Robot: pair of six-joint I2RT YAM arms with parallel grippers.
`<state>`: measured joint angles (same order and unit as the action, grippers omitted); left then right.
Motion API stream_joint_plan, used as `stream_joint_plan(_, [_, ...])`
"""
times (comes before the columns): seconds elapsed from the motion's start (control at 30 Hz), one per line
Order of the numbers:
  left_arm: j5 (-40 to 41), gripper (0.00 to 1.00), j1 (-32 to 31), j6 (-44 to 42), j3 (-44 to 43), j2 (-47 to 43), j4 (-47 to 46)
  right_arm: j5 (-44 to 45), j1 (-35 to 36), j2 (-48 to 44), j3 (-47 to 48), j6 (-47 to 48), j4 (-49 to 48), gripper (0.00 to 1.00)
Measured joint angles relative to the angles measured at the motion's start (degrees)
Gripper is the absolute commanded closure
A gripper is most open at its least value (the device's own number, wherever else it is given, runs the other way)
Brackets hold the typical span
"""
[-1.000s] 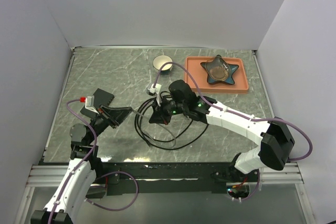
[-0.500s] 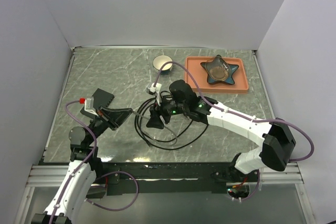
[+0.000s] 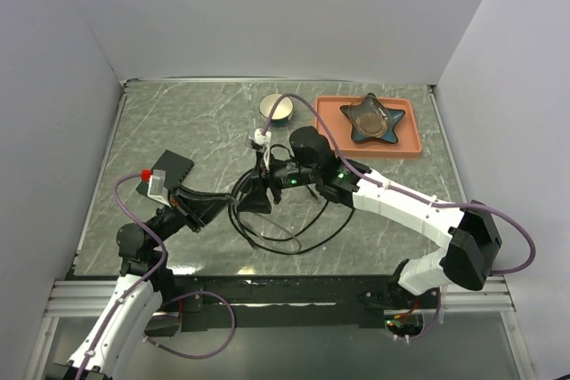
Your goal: Insert the plug into the switch port
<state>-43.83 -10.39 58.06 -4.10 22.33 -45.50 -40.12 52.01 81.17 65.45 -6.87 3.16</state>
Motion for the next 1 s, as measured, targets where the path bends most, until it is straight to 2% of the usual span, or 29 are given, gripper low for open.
stream_joint_plan(0.23, [0.07,0.99,-2.89,-1.51,0.0,0.26,-0.57,-1.6,0.0,1.53,0.98,-1.44,-1.99,0.38])
stream_joint_plan(0.43, [0.22,0.99,-3.85,-1.99,0.0,0.15,-0.46,-2.67,0.0,2.75,1.05,-1.88,-2.05,0.47])
stream_joint_plan(0.9, [0.87,0.99,-4.26,-3.15,-0.11,-1.55,0.87,-3.96,0.0,2.75,0.79,-2.08,-2.51,0.51])
stream_joint_plan(1.0, [1.05,0.99,-4.33,-3.15,-0.11,-1.62,0.87,-4.2,0.0,2.75,0.48,-2.05,-2.49,0.54])
